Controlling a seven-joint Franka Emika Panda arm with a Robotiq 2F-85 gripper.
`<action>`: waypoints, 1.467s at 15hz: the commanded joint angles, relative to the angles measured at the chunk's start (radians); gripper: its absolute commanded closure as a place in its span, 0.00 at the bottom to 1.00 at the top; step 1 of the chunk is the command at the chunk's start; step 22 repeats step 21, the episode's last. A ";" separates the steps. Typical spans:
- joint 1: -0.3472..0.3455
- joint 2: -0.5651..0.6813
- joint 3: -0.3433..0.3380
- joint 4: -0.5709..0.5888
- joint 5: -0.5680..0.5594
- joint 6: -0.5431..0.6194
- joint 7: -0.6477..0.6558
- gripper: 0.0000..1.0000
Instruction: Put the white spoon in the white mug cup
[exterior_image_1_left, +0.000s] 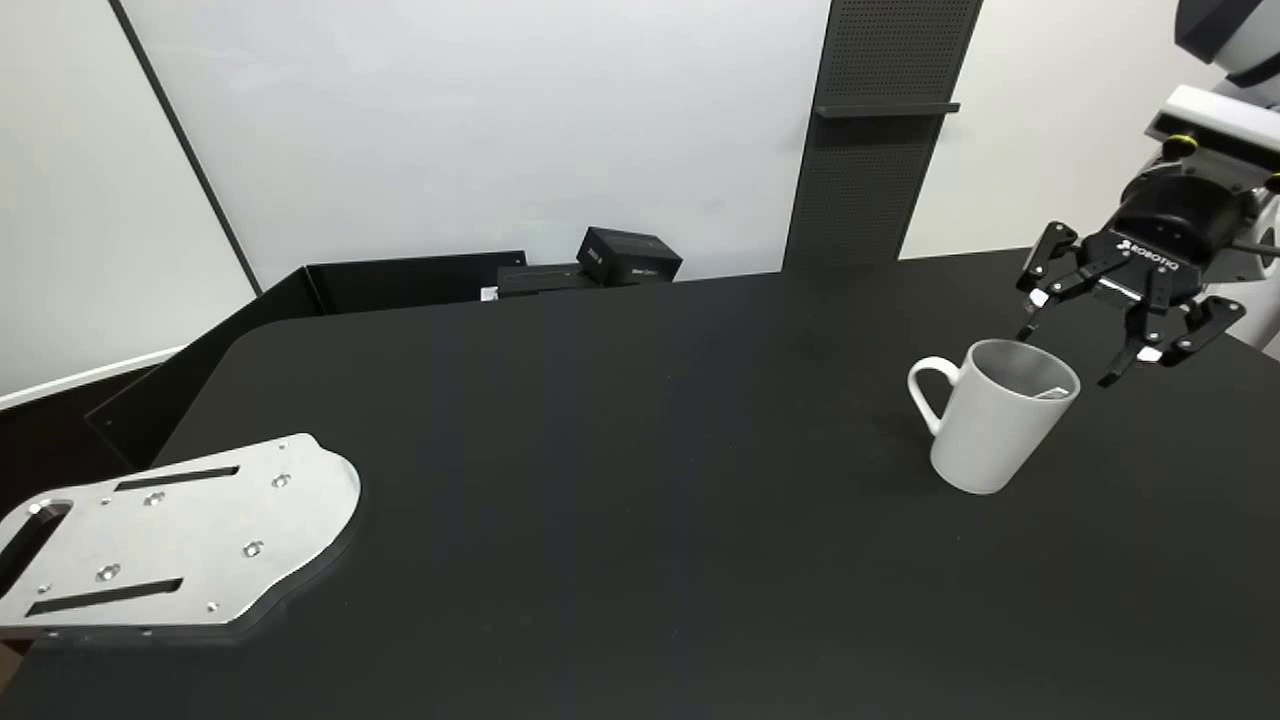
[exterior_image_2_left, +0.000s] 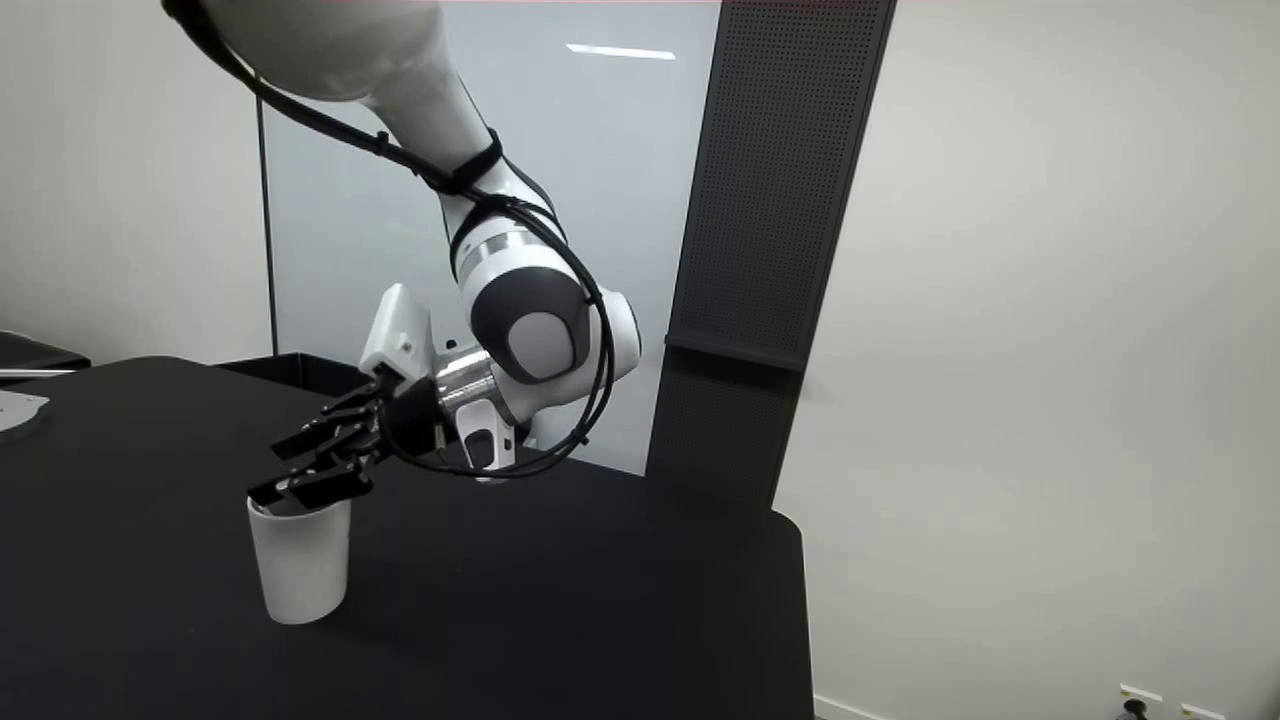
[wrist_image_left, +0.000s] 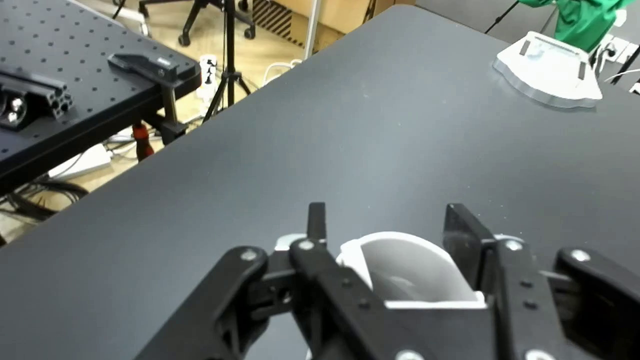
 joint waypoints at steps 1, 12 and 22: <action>0.041 -0.093 -0.019 -0.035 -0.111 0.091 -0.049 0.07; 0.044 -0.389 0.007 -0.320 -0.342 0.676 -0.187 0.00; 0.028 -0.406 0.023 -0.364 -0.329 0.813 -0.214 0.00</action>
